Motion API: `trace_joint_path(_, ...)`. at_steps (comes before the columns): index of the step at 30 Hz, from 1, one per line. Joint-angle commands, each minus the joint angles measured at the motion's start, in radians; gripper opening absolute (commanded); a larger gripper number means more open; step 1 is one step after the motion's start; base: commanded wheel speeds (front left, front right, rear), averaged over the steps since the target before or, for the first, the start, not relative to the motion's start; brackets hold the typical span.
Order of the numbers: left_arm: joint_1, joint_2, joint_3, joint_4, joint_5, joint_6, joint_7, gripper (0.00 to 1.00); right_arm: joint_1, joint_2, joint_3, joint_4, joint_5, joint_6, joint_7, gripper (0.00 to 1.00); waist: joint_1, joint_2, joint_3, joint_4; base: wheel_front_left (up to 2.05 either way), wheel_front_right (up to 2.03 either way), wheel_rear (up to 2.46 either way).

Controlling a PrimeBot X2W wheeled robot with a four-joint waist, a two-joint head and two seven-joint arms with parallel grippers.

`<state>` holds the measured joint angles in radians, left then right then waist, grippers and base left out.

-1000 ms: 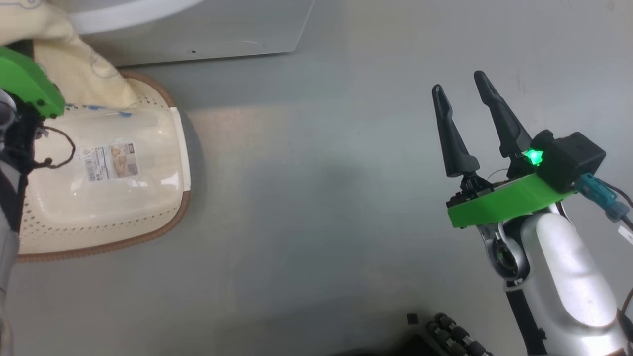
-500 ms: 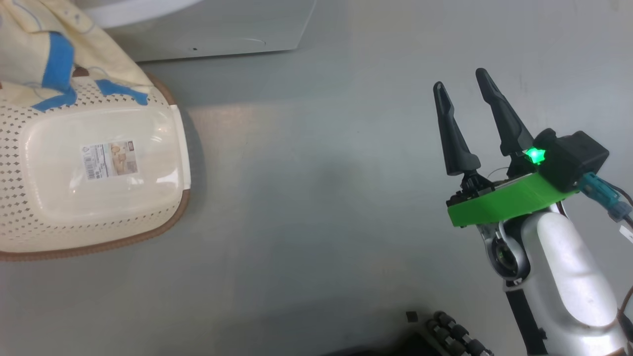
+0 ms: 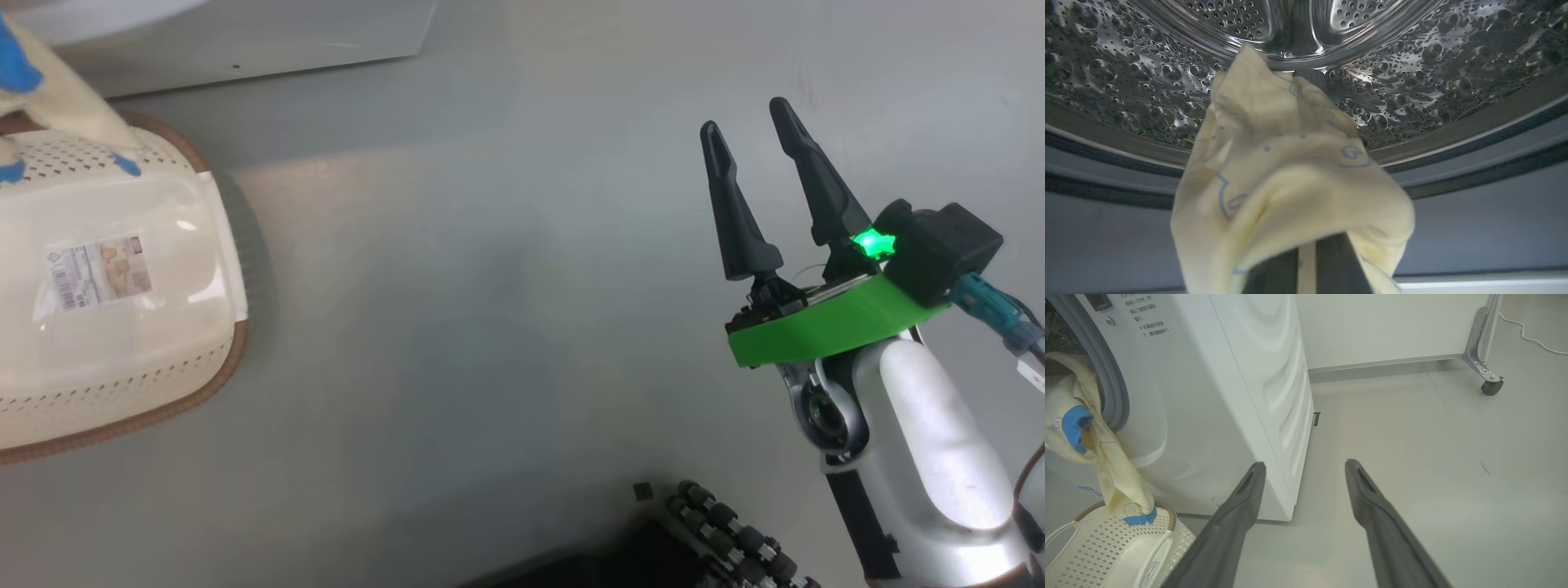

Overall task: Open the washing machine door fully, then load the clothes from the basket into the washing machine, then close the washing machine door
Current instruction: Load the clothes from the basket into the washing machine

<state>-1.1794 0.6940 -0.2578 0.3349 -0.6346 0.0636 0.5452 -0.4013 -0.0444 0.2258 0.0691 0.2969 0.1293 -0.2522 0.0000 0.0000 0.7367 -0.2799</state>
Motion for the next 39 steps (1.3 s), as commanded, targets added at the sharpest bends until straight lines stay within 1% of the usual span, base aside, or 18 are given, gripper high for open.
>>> trace_joint_path(1, -0.04, 0.069, 0.047, -0.019, 0.012, 0.004, -0.01, 0.0, 0.007, -0.006, 0.017, -0.031, 0.006, 0.001, -0.009, 1.0, 0.0, 0.0, 0.013, -0.017, 0.0, 0.0, 0.0)
trace_joint_path(3, -0.066, 0.073, 0.046, 0.02, 0.03, 0.0, -0.049, 0.0, 0.005, -0.006, 0.021, -0.034, 0.011, 0.001, -0.009, 1.0, 0.0, 0.0, 0.022, -0.032, 0.0, 0.0, 0.0)
trace_joint_path(7, -0.128, 0.084, 0.038, 0.11, 0.072, -0.024, -0.142, 0.0, 0.003, -0.006, 0.03, -0.042, 0.023, 0.001, -0.009, 1.0, 0.0, 0.0, 0.042, -0.061, 0.0, 0.0, 0.0)
trace_joint_path(12, -0.223, 0.1, 0.019, 0.2, 0.148, -0.048, -0.303, 0.0, 0.004, -0.006, 0.039, -0.048, 0.034, 0.001, -0.009, 1.0, 0.0, 0.0, 0.067, -0.091, 0.0, 0.0, 0.0)
trace_joint_path(16, -0.303, 0.107, -0.006, 0.243, 0.217, -0.058, -0.448, 0.0, 0.002, -0.006, 0.046, -0.053, 0.042, 0.001, -0.009, 1.0, 0.0, 0.0, 0.087, -0.107, 0.0, 0.0, 0.0)
trace_joint_path(17, -0.347, 0.106, -0.007, 0.262, 0.24, -0.058, -0.53, 0.0, 0.001, -0.006, 0.05, -0.058, 0.048, 0.001, -0.009, 1.0, 0.0, 0.0, 0.097, -0.114, 0.0, 0.0, 0.0)
trace_joint_path(22, -0.433, 0.097, -0.024, 0.312, 0.297, -0.058, -0.716, 0.0, 0.0, -0.006, 0.052, -0.064, 0.054, 0.001, -0.009, 1.0, 0.0, 0.0, 0.119, -0.114, 0.0, 0.0, 0.0)
trace_joint_path(24, -0.445, 0.093, -0.038, 0.35, 0.311, -0.063, -0.743, 0.0, -0.002, -0.006, 0.053, -0.062, 0.054, 0.001, -0.009, 1.0, 0.0, 0.0, 0.125, -0.109, 0.0, 0.0, 0.0)
trace_joint_path(26, -0.445, 0.083, -0.044, 0.401, 0.307, -0.069, -0.741, 0.0, -0.004, -0.006, 0.057, -0.062, 0.055, 0.001, -0.009, 1.0, 0.0, 0.0, 0.128, -0.104, 0.0, 0.0, 0.0)
trace_joint_path(28, -0.443, 0.066, -0.045, 0.463, 0.284, -0.083, -0.695, 0.0, -0.006, -0.006, 0.057, -0.061, 0.054, 0.001, -0.009, 1.0, 0.0, 0.0, 0.129, -0.099, 0.0, 0.0, 0.0)
trace_joint_path(30, -0.446, 0.051, -0.043, 0.507, 0.268, -0.084, -0.661, 0.0, -0.007, -0.006, 0.056, -0.061, 0.052, 0.001, -0.009, 1.0, 0.0, 0.0, 0.128, -0.092, 0.0, 0.0, 0.0)
trace_joint_path(31, -0.448, 0.043, -0.043, 0.523, 0.261, -0.085, -0.648, 0.28, -0.008, -0.006, 0.054, -0.06, 0.05, 0.001, -0.009, 1.0, 0.0, 0.0, 0.128, -0.089, 0.0, 0.0, 0.0)
trace_joint_path(32, -0.449, 0.028, -0.045, 0.547, 0.249, -0.092, -0.628, 0.9, -0.009, -0.006, 0.051, -0.057, 0.046, 0.001, -0.009, 1.0, 0.0, 0.0, 0.126, -0.082, 0.0, 0.0, 0.0)
trace_joint_path(33, -0.449, 0.023, -0.046, 0.554, 0.246, -0.092, -0.629, 1.0, -0.01, -0.006, 0.049, -0.055, 0.044, 0.001, -0.009, 1.0, 0.0, 0.0, 0.125, -0.078, 0.0, 0.0, 0.0)
trace_joint_path(37, -0.434, 0.004, -0.051, 0.581, 0.234, -0.094, -0.612, 1.0, -0.011, -0.006, 0.043, -0.051, 0.039, 0.001, -0.009, 1.0, 0.0, 0.0, 0.116, -0.066, 0.0, 0.0, 0.0)
trace_joint_path(39, -0.42, -0.006, -0.047, 0.594, 0.224, -0.085, -0.609, 1.0, -0.01, -0.006, 0.039, -0.049, 0.038, 0.001, -0.009, 1.0, 0.0, 0.0, 0.109, -0.058, 0.0, 0.0, 0.0)
